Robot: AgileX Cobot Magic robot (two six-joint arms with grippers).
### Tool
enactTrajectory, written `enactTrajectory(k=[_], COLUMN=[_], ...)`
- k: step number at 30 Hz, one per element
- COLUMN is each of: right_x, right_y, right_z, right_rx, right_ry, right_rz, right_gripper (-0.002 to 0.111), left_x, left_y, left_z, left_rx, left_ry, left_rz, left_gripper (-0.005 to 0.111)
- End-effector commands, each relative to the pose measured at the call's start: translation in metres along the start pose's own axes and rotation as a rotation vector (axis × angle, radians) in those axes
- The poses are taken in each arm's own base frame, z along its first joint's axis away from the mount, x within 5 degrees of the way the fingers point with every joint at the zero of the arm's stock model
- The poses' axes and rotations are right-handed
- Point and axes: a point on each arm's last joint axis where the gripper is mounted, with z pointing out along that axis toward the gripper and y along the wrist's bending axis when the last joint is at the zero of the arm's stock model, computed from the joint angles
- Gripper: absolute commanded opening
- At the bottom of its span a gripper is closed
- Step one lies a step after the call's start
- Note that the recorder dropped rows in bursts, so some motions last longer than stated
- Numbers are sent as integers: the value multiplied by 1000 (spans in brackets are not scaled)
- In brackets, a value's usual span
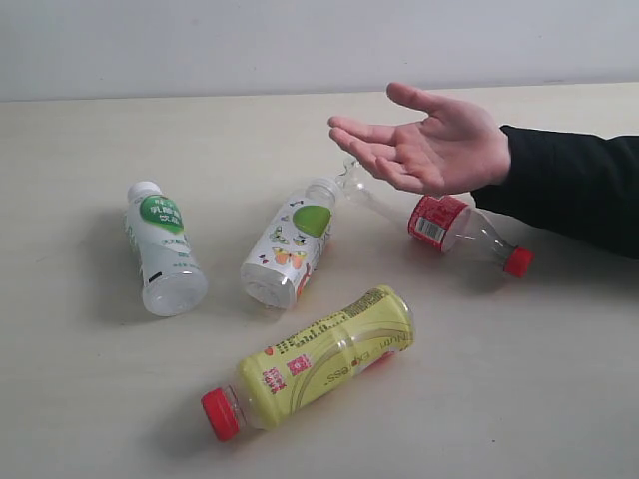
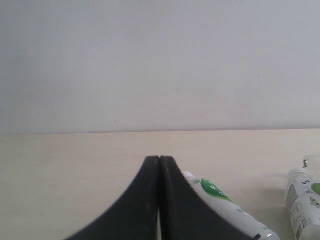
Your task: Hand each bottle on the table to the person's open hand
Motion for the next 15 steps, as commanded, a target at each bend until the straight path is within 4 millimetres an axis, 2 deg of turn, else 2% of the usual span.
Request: enactTrajectory(k=[1, 2, 4, 8, 11, 15], right_x=[-5, -5, -4, -9, -2, -2], right_y=[-2, -2, -2, -4, -2, -2], right_z=[-1, -1, -1, -1, 0, 0], right_rx=[1, 1, 0, -11, 10, 8], right_ry=[-71, -70, -68, -123, -41, -48], right_rz=[554, 726, 851, 909, 942, 928], right_gripper=[0, 0, 0, 0, 0, 0], left_x=[0, 0, 0, 0, 0, 0], left_y=[0, 0, 0, 0, 0, 0], left_z=[0, 0, 0, 0, 0, 0], left_rx=[-1, -1, -1, -1, -1, -1], left_ry=[-12, -12, -12, -12, -12, -12], left_rz=[-8, -8, -8, -8, -8, -8], left_gripper=[0, 0, 0, 0, 0, 0])
